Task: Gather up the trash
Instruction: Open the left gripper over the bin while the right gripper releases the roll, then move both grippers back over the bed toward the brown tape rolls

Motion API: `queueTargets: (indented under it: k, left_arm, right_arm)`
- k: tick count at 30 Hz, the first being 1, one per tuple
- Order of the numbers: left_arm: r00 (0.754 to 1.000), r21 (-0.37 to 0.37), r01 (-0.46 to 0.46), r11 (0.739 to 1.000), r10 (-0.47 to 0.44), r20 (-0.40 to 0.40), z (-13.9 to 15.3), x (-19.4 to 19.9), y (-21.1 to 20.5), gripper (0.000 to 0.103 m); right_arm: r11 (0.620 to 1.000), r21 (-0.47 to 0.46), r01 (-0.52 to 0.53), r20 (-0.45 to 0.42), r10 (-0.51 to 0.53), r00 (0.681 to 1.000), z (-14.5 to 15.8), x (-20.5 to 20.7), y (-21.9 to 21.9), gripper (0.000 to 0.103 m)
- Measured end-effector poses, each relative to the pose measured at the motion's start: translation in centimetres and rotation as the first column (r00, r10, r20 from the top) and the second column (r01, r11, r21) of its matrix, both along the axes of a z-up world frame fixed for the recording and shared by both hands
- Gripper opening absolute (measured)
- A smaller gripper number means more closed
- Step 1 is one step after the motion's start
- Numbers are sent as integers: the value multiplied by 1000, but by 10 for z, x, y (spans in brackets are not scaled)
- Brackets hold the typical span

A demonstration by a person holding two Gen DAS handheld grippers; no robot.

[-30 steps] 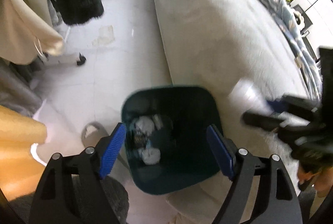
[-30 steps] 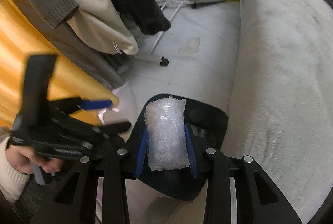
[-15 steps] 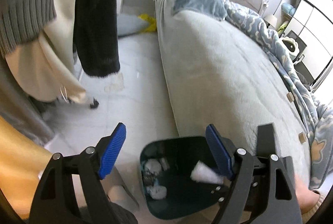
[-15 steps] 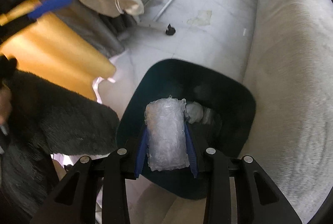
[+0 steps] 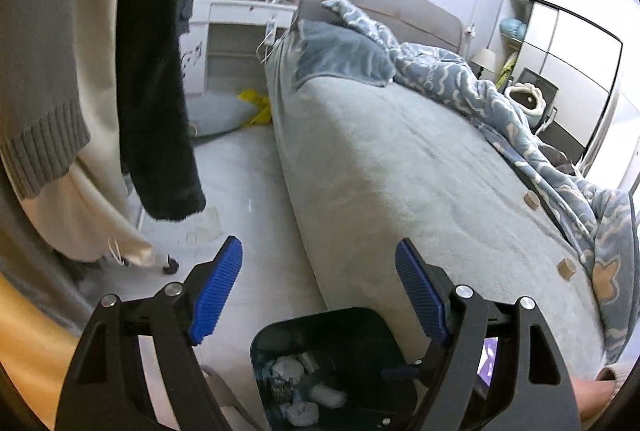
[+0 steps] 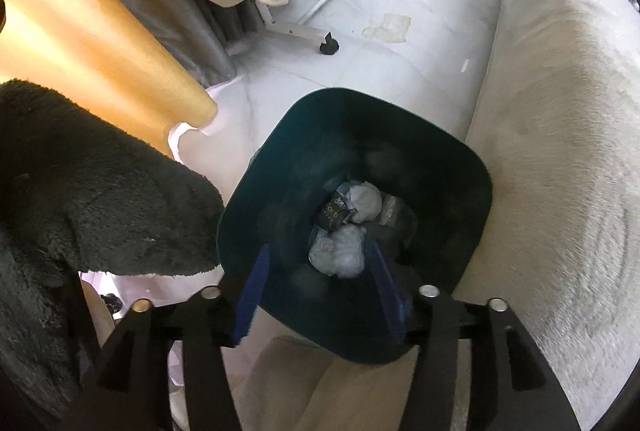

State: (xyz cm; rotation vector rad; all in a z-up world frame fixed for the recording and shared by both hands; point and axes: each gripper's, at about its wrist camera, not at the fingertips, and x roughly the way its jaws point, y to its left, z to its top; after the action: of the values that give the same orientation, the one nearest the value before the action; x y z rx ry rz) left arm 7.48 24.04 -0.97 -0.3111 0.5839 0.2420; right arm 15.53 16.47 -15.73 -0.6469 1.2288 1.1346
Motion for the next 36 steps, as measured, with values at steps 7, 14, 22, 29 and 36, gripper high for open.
queueTargets:
  k: [7,14,22,29,36]
  left_arm:
    - [999,-40,2,999,0,47,3,1,-11,81]
    - [998,-52,30,998,-27,64,0,11,-38,81]
    - [996,-58,64,996,-60,68,-2,25,-68,81]
    - [994,-45,104,994,-102,32,-10,43,-101,81]
    - [989,-19,145,989,-144,32,-11,53,-133,81]
  right_arm:
    - [997,68,31,31,-33,999,30,4,-22,61]
    - [984,145,100,72,-112,991,59,19,-65,64]
    - [952,225,208,94,-233,968,86,41,-115,69]
    - [928,265,264,105,-299,948,101,50,-152,70]
    - [888,332,319,120,-375,919,118,60,-193,72]
